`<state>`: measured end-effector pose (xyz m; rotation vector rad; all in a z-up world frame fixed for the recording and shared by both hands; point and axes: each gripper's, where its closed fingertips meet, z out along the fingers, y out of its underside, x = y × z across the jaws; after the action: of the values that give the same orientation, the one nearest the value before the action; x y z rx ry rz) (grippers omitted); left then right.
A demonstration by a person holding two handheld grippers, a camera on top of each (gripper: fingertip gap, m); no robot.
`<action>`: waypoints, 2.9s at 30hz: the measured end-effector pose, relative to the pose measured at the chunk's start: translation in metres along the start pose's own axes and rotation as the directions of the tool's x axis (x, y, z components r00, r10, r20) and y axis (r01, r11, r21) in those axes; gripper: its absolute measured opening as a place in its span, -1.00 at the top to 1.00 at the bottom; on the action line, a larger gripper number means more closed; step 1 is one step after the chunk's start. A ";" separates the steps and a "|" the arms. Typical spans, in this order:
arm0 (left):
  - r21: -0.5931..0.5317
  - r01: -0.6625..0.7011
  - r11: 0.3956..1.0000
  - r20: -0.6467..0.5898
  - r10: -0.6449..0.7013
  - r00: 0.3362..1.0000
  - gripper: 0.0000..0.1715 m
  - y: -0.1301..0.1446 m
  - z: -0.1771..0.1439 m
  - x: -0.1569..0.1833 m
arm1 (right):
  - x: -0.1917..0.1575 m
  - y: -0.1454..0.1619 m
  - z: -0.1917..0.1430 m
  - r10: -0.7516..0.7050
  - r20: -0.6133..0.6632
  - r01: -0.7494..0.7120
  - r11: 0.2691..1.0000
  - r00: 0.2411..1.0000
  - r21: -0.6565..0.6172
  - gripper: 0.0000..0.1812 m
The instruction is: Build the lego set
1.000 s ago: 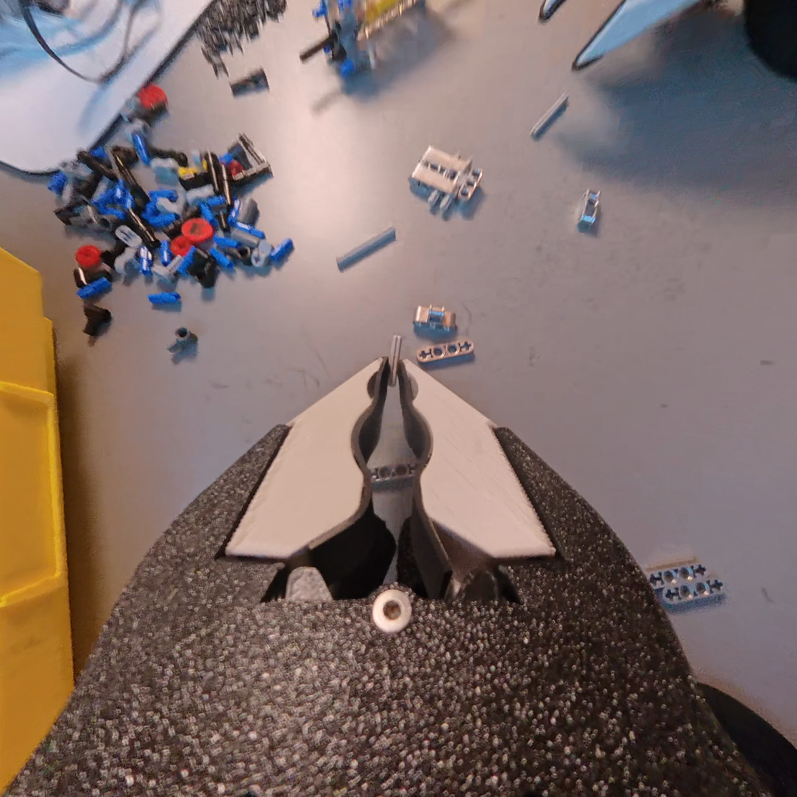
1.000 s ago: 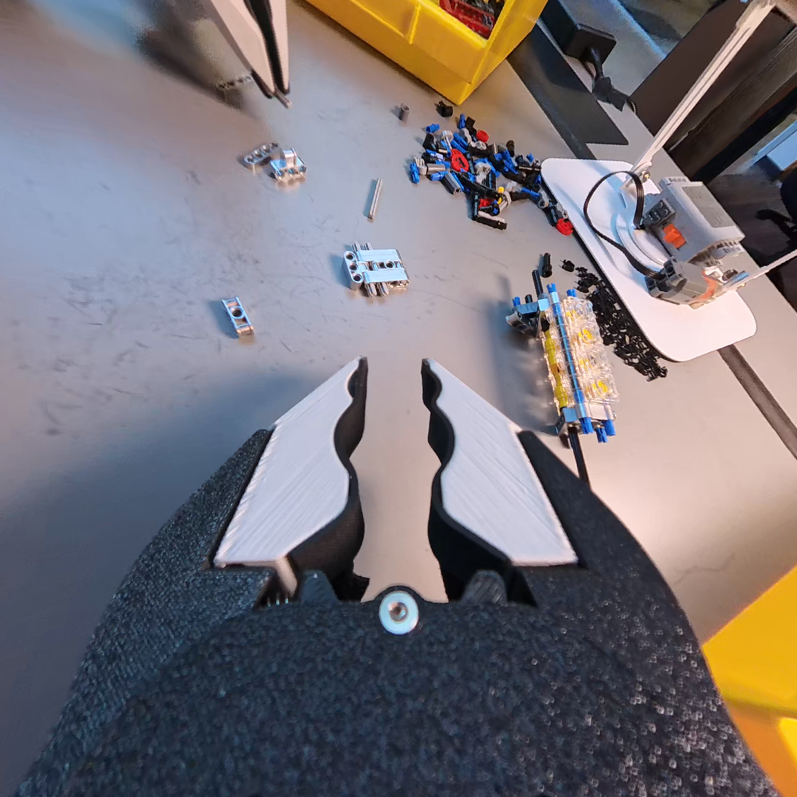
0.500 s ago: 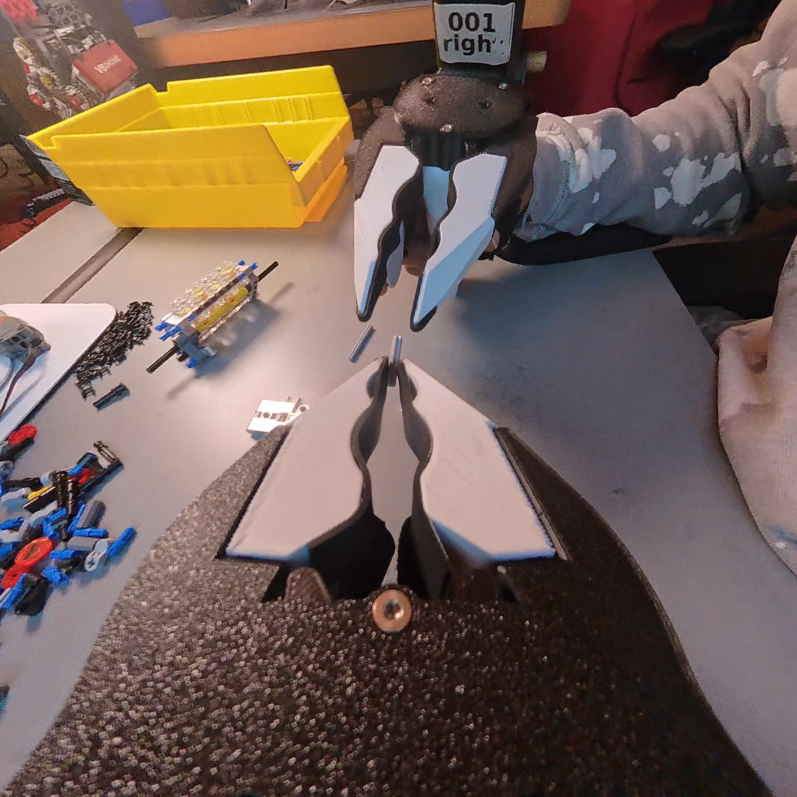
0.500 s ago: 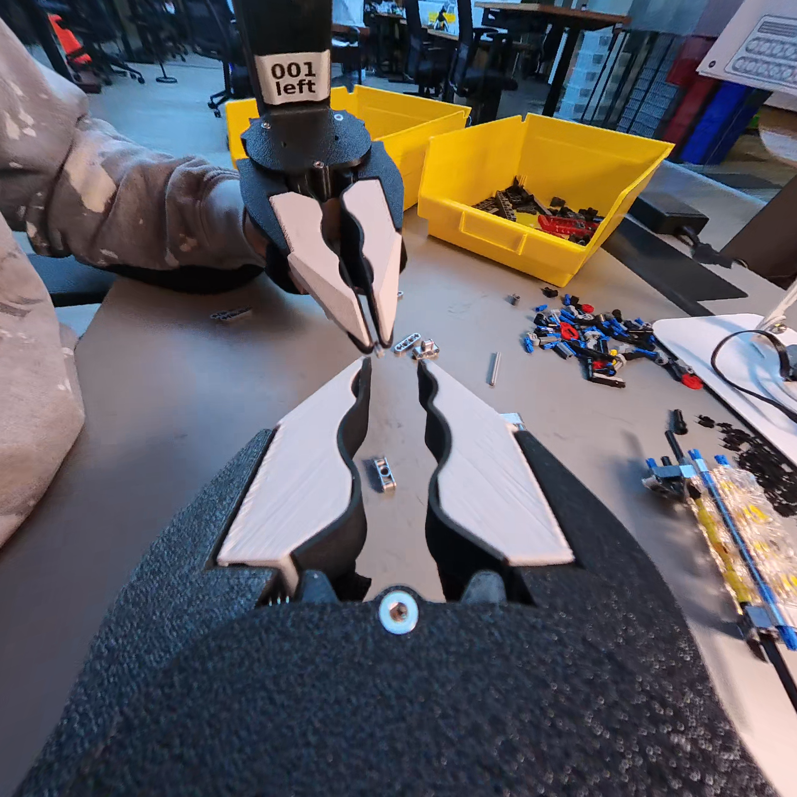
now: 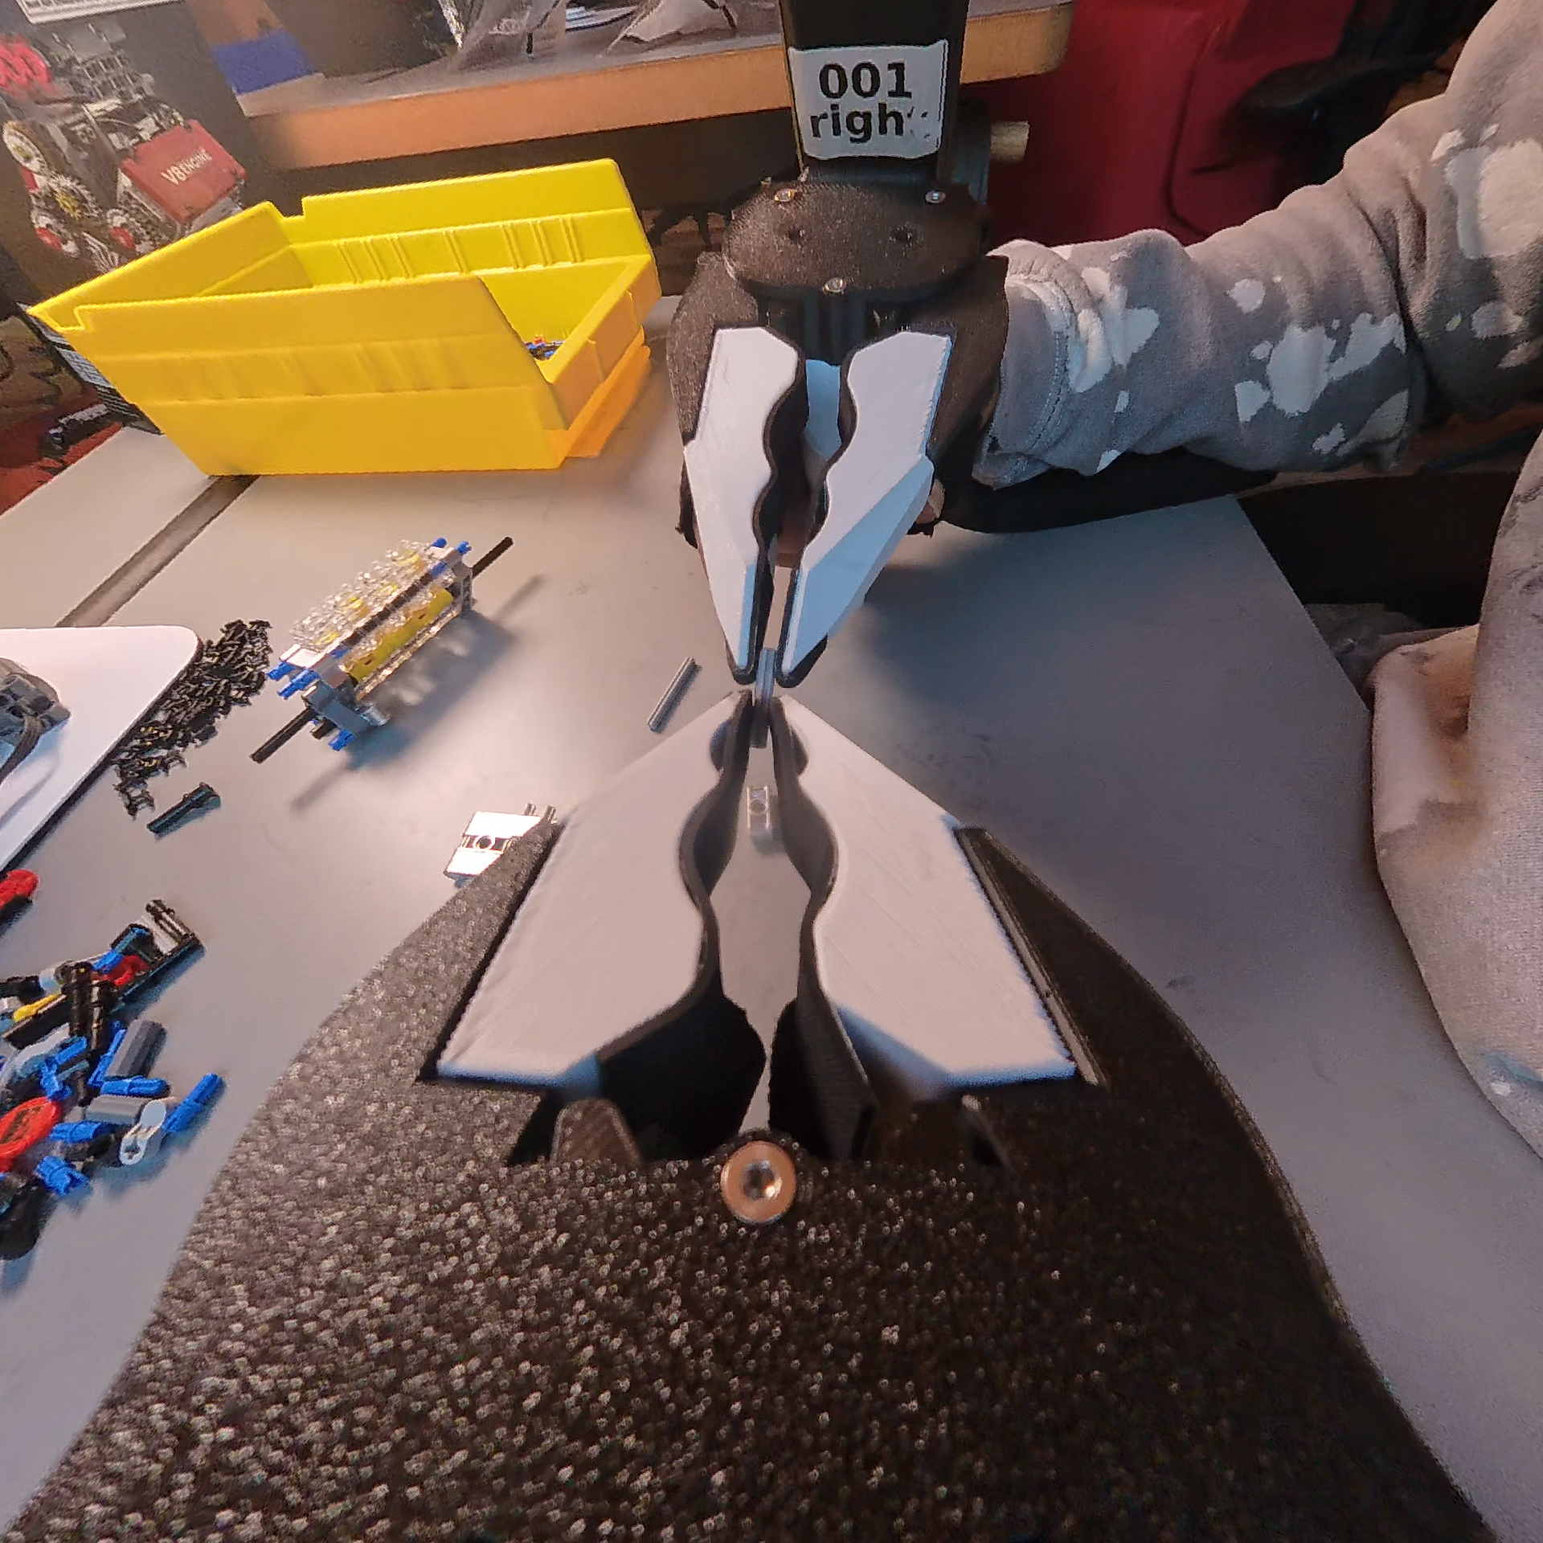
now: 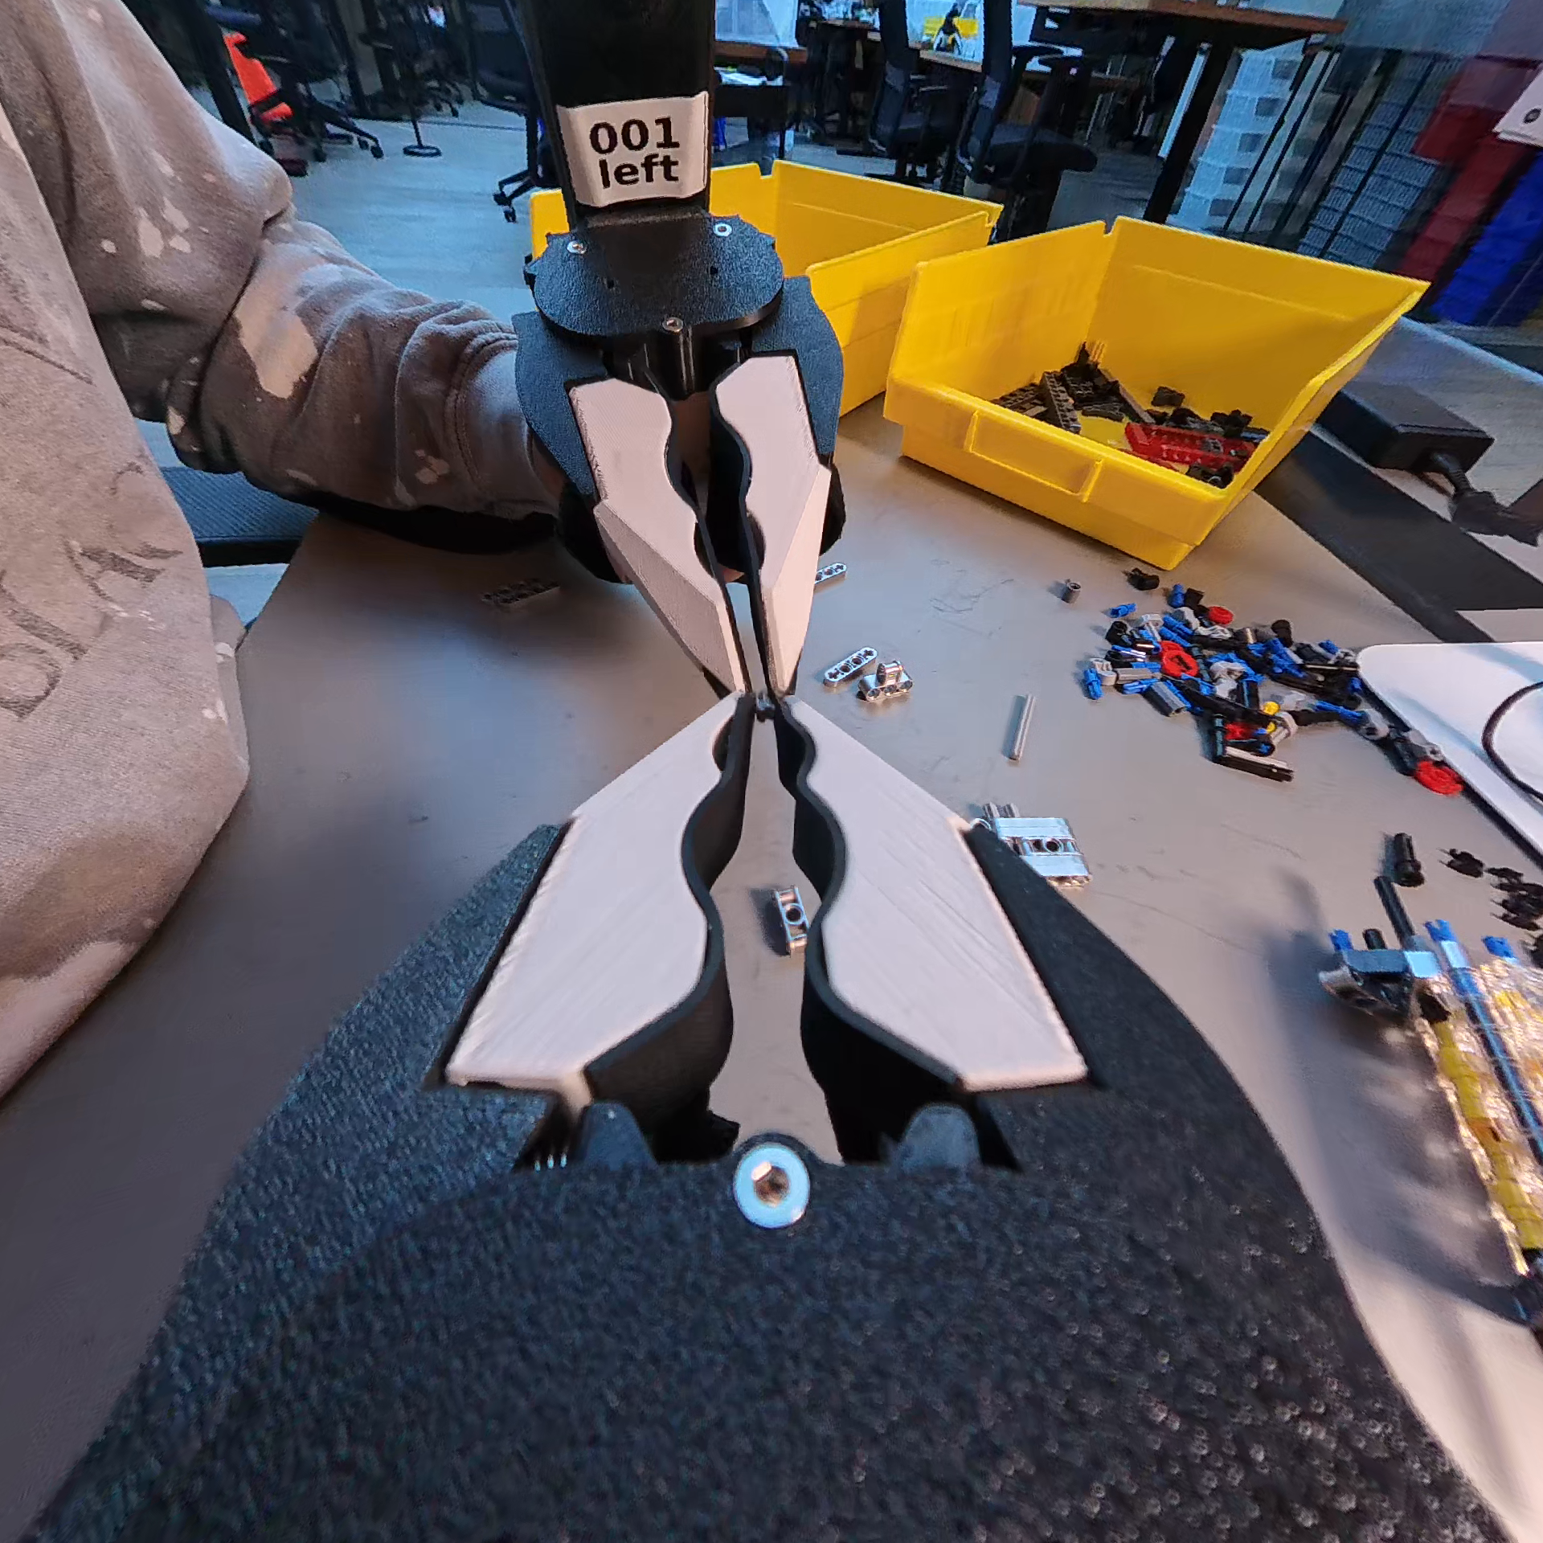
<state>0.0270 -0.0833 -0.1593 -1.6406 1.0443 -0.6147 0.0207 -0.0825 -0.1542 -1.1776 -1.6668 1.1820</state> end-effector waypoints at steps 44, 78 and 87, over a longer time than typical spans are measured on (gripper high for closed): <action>-0.391 0.134 0.911 0.020 -0.137 0.990 0.90 0.067 0.039 -0.001 | 0.027 0.048 -0.026 -0.042 -0.097 0.013 0.959 0.994 -0.282 0.97; -0.392 0.015 0.920 -0.112 -0.064 0.992 0.91 0.066 0.040 0.023 | -0.012 0.070 -0.001 -0.039 0.159 0.121 0.827 0.987 -0.550 0.98; -0.324 0.024 0.946 -0.103 -0.061 0.993 0.97 0.054 0.026 0.020 | -0.014 0.056 -0.001 -0.056 0.181 0.144 0.841 0.982 -0.522 0.98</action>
<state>0.0405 -0.0915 -0.2205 -1.9349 1.2444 -0.5924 0.0390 -0.0874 -0.2086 -1.3240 -2.2455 0.7741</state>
